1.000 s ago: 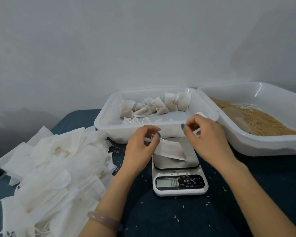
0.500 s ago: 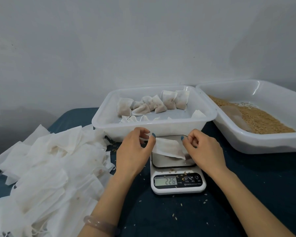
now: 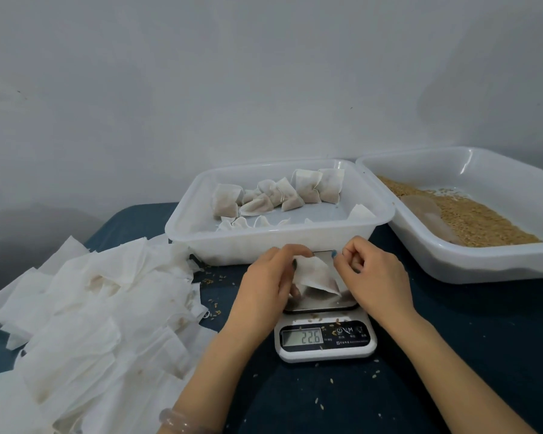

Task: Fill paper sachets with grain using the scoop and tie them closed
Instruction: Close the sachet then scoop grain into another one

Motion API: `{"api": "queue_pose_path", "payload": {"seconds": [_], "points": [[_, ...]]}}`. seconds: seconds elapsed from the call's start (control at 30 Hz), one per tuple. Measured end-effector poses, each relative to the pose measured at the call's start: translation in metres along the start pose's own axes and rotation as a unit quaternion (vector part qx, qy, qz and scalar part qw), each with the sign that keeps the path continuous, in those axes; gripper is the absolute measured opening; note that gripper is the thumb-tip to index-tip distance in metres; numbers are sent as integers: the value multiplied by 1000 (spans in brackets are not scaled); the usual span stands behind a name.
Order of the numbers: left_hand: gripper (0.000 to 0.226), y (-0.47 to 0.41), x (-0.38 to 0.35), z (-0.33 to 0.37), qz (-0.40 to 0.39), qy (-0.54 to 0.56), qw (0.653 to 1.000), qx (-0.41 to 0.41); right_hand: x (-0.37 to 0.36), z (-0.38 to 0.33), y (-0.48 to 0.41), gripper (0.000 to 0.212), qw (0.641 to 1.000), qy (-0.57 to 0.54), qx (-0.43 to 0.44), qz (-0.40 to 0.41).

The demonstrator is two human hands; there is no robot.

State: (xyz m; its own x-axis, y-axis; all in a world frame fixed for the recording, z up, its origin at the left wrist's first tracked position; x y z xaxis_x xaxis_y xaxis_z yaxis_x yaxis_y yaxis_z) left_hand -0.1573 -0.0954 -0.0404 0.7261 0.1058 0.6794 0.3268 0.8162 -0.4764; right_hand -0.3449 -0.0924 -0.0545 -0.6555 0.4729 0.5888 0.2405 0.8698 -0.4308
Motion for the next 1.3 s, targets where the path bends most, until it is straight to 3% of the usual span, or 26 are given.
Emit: {"api": "queue_pose_path", "payload": {"seconds": [0.2,0.33,0.47,0.6,0.7,0.8,0.93,1.03,1.1,1.17,1.3], "points": [[48,-14,22,5,69,203,977,8,2,1,-1,30,1000,-3,-13,3],[42,-37,64,-13,169,209,961,66,1,-1,0,30,1000,-7,-11,3],[38,-57,99,-44,197,38,973,114,1,-2,1,29,1000,-9,-10,-4],[34,-69,97,-75,95,-135,977,134,0,-1,2,29,1000,-6,-13,-12],[40,-64,90,-90,23,-265,948,173,-1,-1,2,28,1000,2,-10,-16],[47,-60,85,-95,-23,-401,895,195,-1,-2,2,28,1000,14,-9,-13],[46,-58,84,-86,-52,-428,882,193,-1,-1,2,26,1000,19,-11,-11],[53,-54,86,-88,-8,-341,917,205,-1,-1,1,26,1000,19,-13,-11],[41,-49,91,-79,50,-305,931,197,-1,-1,2,27,1000,19,-13,-11],[20,-42,103,-68,115,-337,917,179,-2,0,2,27,1000,14,-11,-12],[36,-24,133,-72,160,-438,853,234,-1,0,3,27,1000,12,-10,-15]]}}
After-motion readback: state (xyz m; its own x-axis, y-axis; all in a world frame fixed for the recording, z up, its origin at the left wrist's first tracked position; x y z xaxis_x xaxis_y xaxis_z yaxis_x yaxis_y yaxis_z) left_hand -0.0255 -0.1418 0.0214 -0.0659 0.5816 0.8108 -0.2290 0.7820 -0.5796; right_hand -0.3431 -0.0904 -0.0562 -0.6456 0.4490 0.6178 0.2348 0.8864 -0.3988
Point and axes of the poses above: each hand's wrist, its own y-axis away from the middle knuckle, its own x-axis out of the back of the hand, z = x × y, the point moved 5 cm from there along -y, towards the middle knuckle, and after that the axes turned 4 degrees about -y, right-handed, at the moved point
